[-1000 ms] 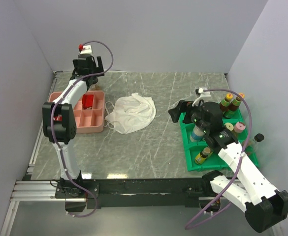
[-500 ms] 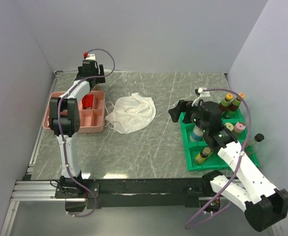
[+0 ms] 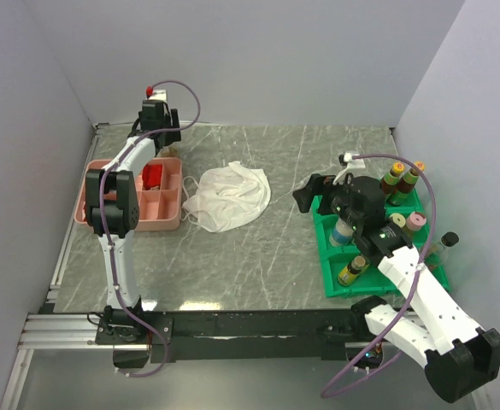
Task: Organize the condiment bottles
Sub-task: Pick up the bottle from the corner of the board.
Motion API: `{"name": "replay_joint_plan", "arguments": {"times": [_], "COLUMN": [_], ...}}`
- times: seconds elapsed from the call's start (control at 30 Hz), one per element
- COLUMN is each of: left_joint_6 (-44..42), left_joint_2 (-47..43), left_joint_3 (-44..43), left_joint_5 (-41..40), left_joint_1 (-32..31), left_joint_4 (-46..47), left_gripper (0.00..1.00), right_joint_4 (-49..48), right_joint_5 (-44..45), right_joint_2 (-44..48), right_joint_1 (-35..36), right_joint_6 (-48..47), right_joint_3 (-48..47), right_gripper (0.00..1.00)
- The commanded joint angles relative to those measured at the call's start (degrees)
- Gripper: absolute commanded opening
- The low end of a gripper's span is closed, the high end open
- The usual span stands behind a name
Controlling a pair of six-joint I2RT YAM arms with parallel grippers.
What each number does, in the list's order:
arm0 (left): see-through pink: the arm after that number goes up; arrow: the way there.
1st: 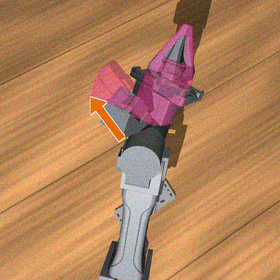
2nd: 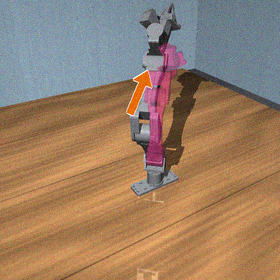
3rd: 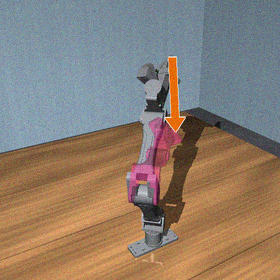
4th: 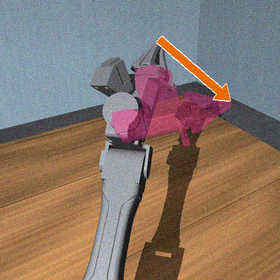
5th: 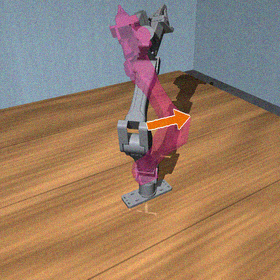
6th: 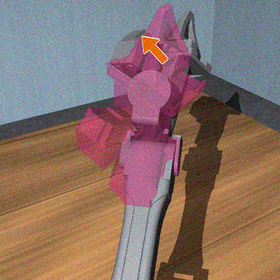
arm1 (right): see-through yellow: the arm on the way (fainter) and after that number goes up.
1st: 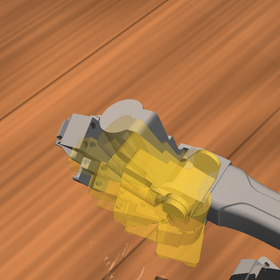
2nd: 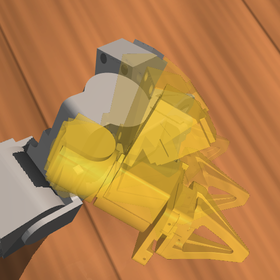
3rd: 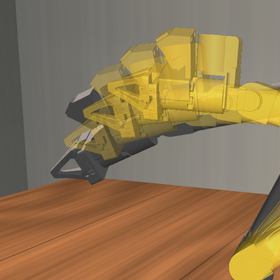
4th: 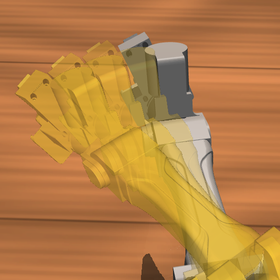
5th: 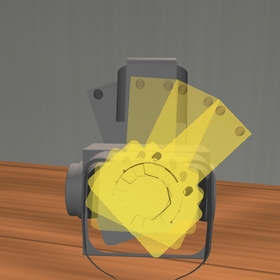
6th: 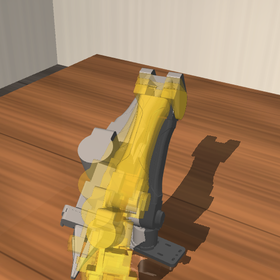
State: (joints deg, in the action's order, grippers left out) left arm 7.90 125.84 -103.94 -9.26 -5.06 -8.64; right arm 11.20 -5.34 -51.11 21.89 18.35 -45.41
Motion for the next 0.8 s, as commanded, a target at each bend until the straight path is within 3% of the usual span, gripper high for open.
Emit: {"name": "replay_joint_plan", "arguments": {"times": [0.0,0.2,0.3,0.33,0.53,0.63,0.77], "left_joint_6": [-1.1,-1.0,-0.8,-0.8,-1.1,-2.0,-1.1], "left_joint_2": [1.6,2.9,2.4,1.5,-3.7,-6.6,-11.7], "left_joint_3": [-2.8,-2.9,-3.5,-3.7,-6.9,-9.6,-8.6], "left_joint_5": [0.0,0.7,1.2,1.3,3.5,4.6,5.8], "left_joint_1": [-0.2,-0.2,-0.2,-0.2,-2.1,-4.7,-9.2], "left_joint_4": [-0.1,-0.5,-0.8,-1.0,-1.8,-3.6,-4.8], "left_gripper": [0.75,0.66,0.52,0.40,0.09,0.01,0.01], "right_joint_4": [-0.9,-0.9,-1.0,-0.9,-0.9,-1.3,-2.3], "right_joint_5": [0.9,0.5,0.7,0.8,1.1,1.3,1.3], "right_joint_2": [1.6,1.6,1.7,1.9,1.8,1.8,1.5], "right_joint_1": [0.3,0.3,0.3,0.3,0.3,0.3,0.3], "right_joint_6": [-0.6,-0.5,-0.6,-0.6,-0.7,-0.5,0.1], "right_joint_3": [-0.9,-0.9,-0.8,-0.9,-0.9,-0.6,-0.2], "right_gripper": [1.00,1.00,1.00,1.00,1.00,1.00,1.00]}}
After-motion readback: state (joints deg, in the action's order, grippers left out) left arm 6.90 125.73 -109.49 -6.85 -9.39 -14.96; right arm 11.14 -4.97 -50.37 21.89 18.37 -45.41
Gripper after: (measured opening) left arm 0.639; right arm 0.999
